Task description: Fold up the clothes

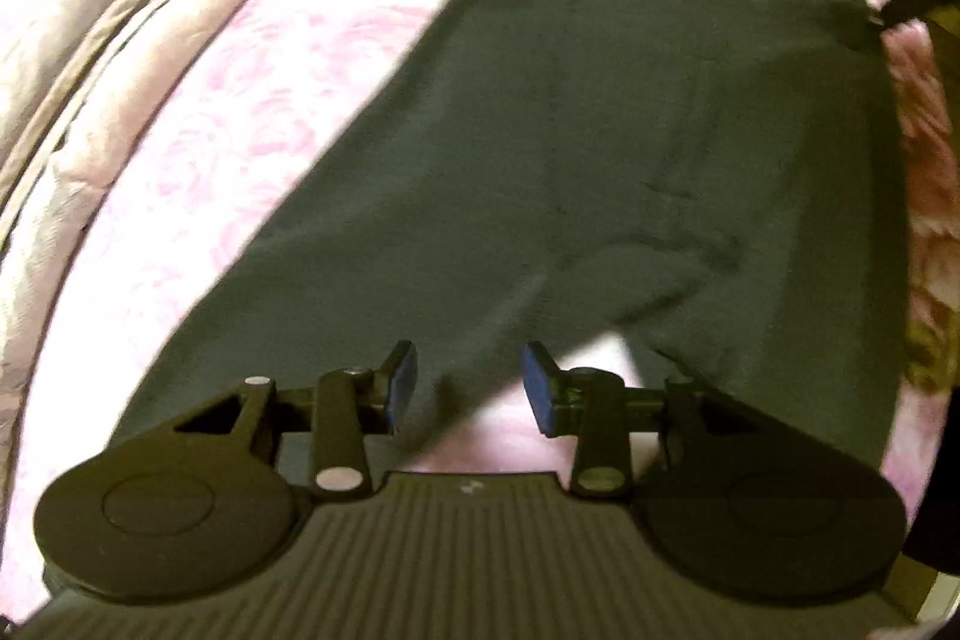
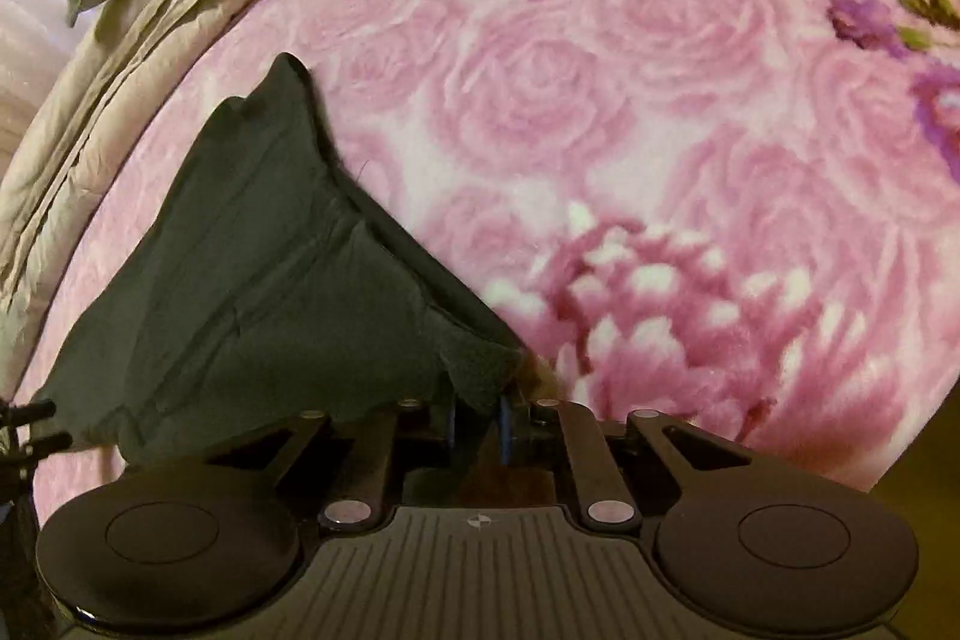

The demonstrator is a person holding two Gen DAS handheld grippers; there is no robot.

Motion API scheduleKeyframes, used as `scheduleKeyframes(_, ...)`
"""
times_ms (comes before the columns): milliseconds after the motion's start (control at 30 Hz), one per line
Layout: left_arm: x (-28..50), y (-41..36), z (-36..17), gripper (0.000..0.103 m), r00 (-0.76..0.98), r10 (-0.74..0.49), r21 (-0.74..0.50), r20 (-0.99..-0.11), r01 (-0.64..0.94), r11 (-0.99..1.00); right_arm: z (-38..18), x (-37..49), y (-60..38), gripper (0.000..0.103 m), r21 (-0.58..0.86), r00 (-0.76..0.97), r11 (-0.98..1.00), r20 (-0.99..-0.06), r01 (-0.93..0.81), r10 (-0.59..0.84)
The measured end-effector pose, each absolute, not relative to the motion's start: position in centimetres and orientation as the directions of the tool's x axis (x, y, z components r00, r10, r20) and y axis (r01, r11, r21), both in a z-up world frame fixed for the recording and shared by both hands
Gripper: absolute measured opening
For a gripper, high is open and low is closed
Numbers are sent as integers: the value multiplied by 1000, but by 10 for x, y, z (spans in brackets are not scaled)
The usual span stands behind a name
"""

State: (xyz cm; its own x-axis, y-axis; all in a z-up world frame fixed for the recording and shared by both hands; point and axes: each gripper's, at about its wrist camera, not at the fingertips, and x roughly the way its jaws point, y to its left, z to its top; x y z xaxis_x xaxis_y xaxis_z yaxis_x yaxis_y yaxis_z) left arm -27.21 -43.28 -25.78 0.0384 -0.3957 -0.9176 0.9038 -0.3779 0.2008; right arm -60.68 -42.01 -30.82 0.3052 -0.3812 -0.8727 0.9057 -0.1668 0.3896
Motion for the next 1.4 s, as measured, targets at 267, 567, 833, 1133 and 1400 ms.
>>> scheduleKeyframes(267,-223,-431,-251,44,100,-405,233,-909,927,-294,-270,-581,-435,63,202,147,-77,-883,976,-446)
scheduleKeyframes(567,-232,-399,-269,44,-21,-450,250,-893,808,-534,-257,-513,-492,63,197,199,56,-848,979,-492)
scheduleKeyframes(833,-211,-486,-283,47,-29,-472,187,-881,896,-403,-297,-481,-617,63,233,328,247,-814,940,-479)
scheduleKeyframes(1133,-228,-580,-321,47,-29,-451,151,-892,921,-358,-356,-478,-699,63,338,494,437,-809,834,-317)
scheduleKeyframes(1400,-239,-604,-313,46,-19,-457,166,-889,917,-363,-339,-503,-722,10,440,552,351,-756,827,-352)
